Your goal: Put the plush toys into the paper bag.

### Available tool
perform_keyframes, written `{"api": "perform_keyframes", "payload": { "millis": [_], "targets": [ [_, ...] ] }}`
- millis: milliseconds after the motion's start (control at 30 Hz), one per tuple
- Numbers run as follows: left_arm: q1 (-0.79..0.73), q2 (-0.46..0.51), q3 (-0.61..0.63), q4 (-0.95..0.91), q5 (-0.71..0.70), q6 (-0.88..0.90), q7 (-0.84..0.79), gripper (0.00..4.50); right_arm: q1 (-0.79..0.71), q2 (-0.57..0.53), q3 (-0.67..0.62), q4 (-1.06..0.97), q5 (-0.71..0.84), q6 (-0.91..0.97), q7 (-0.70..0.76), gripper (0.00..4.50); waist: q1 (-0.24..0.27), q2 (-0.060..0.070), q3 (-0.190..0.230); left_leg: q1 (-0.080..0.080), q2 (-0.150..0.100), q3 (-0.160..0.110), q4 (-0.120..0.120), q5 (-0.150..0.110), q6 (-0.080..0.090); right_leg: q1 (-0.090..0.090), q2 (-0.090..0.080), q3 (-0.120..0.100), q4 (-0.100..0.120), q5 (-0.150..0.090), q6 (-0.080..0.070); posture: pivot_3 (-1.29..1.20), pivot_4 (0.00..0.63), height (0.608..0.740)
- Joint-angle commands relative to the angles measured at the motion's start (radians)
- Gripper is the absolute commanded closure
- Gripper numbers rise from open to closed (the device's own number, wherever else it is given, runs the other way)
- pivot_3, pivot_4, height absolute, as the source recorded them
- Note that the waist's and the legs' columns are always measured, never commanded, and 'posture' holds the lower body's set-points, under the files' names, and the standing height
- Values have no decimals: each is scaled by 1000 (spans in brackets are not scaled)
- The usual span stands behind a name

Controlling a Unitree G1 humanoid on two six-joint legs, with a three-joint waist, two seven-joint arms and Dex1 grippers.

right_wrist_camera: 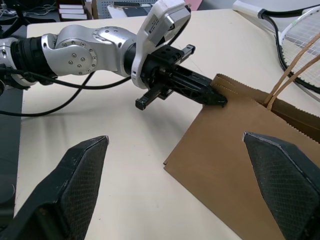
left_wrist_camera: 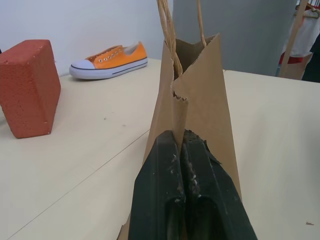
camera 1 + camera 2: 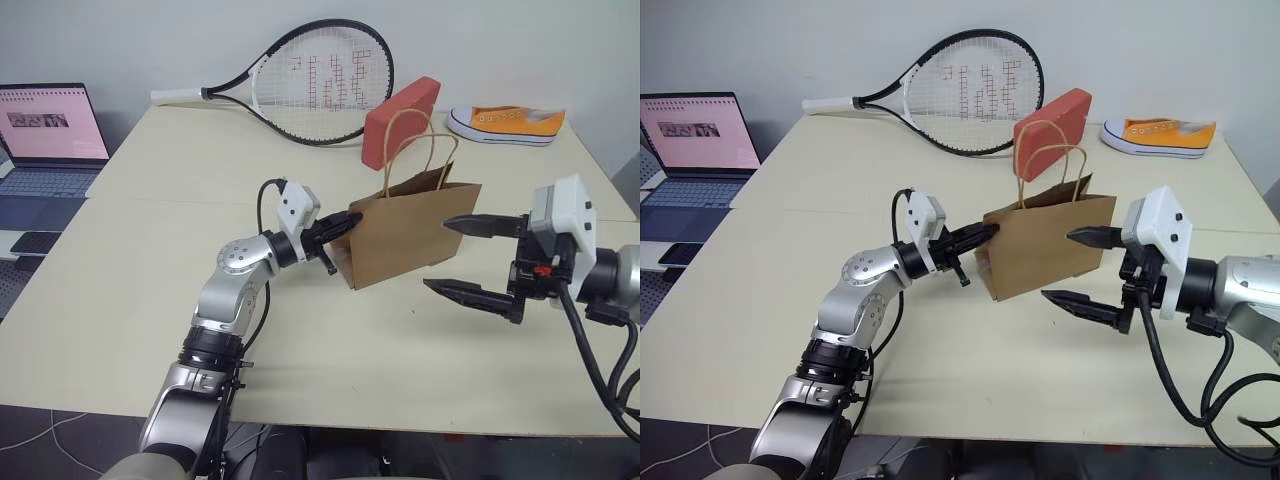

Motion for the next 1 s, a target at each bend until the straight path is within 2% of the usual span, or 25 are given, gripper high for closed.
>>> {"api": "perform_keyframes", "payload": {
  "millis": [33,167,533,867,1000],
  "targets": [
    [-37,13,28,-4,-53,6,-64,4454,30,-8,-80,-19,-17,-21,-16,0,0,0,0,0,0,0,0,0,0,0,0,0,0,0,0,0,150,740],
    [-63,38,40,7,-114,60,-160,4454,86,-43,-170,-17,2,0,16,0,0,0,0,0,0,0,0,0,0,0,0,0,0,0,0,0,150,740],
    [-144,114,15,75,-209,223,-444,4454,336,-104,-544,-19,-11,69,189,0,0,0,0,0,0,0,0,0,0,0,0,0,0,0,0,0,150,740],
    [-205,94,56,110,-255,300,-474,4454,406,-101,-619,-22,-24,70,209,0,-1,0,0,-1,0,0,0,0,0,0,0,0,0,-1,-2,0,150,740],
    [-177,98,17,142,-187,235,-476,4454,422,-106,-625,-15,-26,75,227,0,-1,0,0,0,0,0,0,0,0,0,0,0,0,-1,-1,0,150,740]
  ]
}}
